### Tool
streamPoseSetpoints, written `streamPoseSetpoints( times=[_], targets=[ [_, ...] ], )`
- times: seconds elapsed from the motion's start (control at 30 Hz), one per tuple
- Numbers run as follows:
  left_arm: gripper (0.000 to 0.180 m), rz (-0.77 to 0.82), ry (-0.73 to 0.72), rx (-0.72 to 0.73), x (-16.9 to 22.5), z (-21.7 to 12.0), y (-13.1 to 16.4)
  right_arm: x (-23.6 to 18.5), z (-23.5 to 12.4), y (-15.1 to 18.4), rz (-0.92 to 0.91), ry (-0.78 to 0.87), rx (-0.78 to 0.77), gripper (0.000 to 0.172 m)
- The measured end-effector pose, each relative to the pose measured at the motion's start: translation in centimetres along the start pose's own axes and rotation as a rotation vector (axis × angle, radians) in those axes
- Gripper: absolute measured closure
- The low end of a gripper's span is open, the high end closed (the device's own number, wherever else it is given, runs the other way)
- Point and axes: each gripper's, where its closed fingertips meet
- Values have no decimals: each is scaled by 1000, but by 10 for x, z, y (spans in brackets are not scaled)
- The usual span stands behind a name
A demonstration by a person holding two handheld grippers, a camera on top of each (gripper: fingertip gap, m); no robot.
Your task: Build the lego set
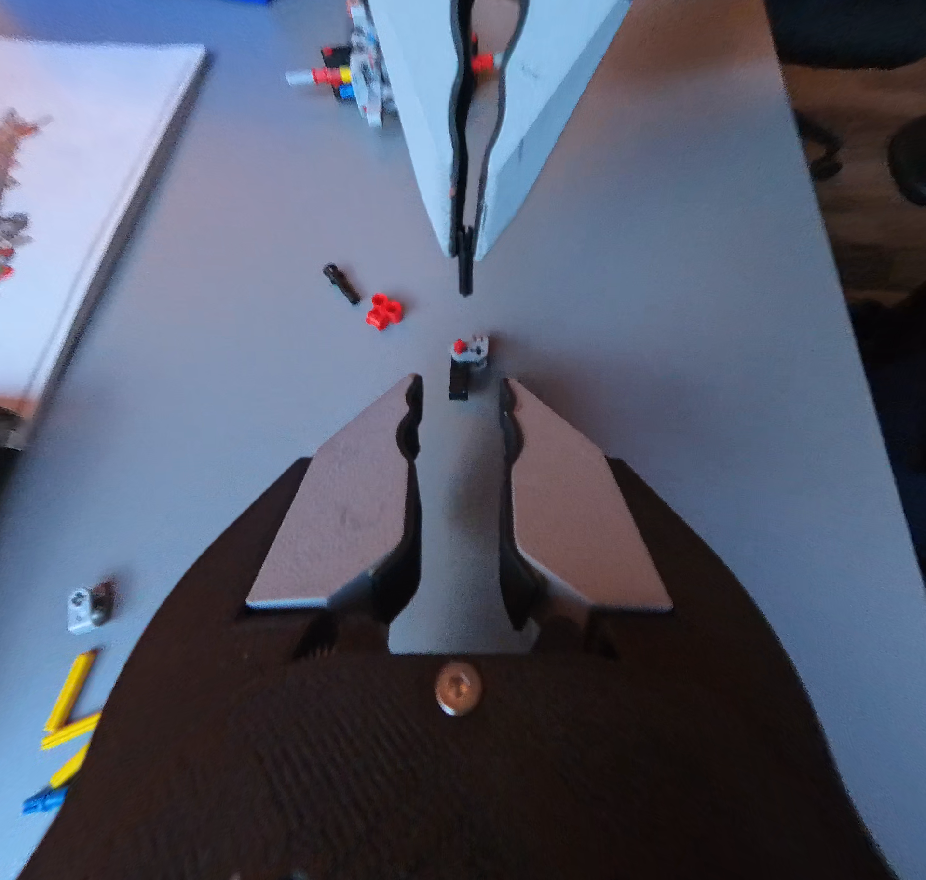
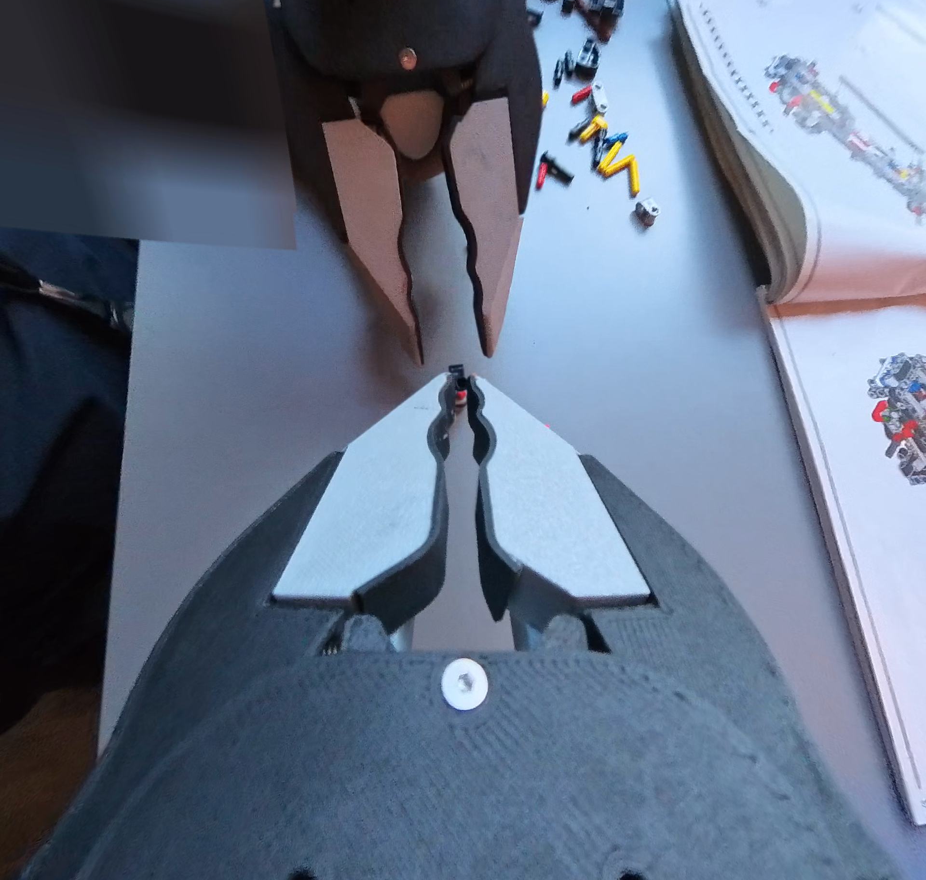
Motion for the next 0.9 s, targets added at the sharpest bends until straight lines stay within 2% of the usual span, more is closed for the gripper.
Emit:
streamPoseSetpoints(
  times=[0.07,0.27,0.43,0.9],
  targets=[
    [152,-16,-26,-87,-5,8,14,0,5,4,-35,-5,-46,171],
    [165,-23,-4,-95,-2,17,11,-10,22,17,-78,-60,-128,171],
    [174,-31,18,-98,-1,22,7,-11,23,17,-83,-58,-127,171],
    [174,-13,26,-98,-1,23,7,-11,27,20,-198,-59,-198,170]
  ],
)
Point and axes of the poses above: each gripper's, where its closed fingertips meet, z out along the fingers, y out of its underside, x = y × z across the jaws, and after that the axes turned 8 degrees about -z, right-handed
